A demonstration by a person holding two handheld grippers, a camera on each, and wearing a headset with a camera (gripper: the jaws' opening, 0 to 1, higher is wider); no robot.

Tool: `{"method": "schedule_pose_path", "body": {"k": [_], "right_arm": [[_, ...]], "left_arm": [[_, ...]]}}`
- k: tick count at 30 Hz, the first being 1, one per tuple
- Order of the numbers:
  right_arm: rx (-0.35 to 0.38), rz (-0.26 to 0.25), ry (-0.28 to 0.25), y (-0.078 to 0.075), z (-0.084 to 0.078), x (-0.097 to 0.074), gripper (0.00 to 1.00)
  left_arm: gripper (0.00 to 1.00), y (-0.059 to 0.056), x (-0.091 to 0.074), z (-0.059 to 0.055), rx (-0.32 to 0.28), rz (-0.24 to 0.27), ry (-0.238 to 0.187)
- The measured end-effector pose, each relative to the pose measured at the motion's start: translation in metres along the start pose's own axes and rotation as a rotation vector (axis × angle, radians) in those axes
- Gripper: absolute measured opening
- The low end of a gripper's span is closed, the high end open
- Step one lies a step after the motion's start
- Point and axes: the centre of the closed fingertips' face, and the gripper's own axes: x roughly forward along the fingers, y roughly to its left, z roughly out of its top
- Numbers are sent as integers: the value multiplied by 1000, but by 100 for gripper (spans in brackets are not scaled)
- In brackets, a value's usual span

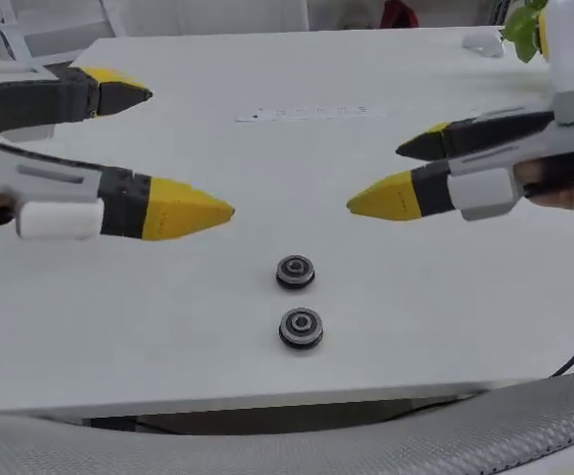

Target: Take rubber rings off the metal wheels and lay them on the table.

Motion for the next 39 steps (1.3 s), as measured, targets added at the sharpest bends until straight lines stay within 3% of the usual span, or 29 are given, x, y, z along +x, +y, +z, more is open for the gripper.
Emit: {"method": "schedule_pose_path", "body": {"k": [5,10,13,16,19,20,22,24,26,30,32,33,34,36,39], "right_arm": [[-20,27,-77,-4,26,8,57],[-32,44,-161,-17,41,22,53],[-54,32,-225,-23,44,29,47],[-40,41,-247,-26,37,34,39],[20,81,-273,-21,30,37,38],[29,84,-279,-20,28,37,37],[61,86,-293,-22,21,38,33],[68,94,-271,-21,12,42,25],[51,99,-208,-21,-1,47,20],[46,91,-144,-21,-18,55,25],[48,98,-109,-21,-31,59,23],[54,102,-87,-21,-37,60,23],[65,104,-52,-21,-47,62,23],[78,112,-23,-17,-56,64,23],[61,117,50,-14,-74,70,21]], "left_arm": [[81,-1,20,13,27,-45,-50],[74,-1,40,7,35,-88,-59],[73,-2,53,-1,19,-93,-63],[67,-1,62,-6,-22,-90,-107],[60,-3,70,-23,-17,-98,-88],[58,-3,73,-32,-1,-95,-62],[57,-6,76,-39,8,-99,-51],[57,-10,79,-46,-12,-111,-48],[56,-15,82,-54,-35,-127,-42],[47,-22,87,-68,-35,-147,-5],[44,-34,88,-75,-74,-203,-2],[43,-39,88,-79,-86,-222,22],[42,-41,89,-83,-70,-230,47],[42,-44,92,-85,-30,-228,42],[42,-52,97,-101,-37,-249,111]]}}
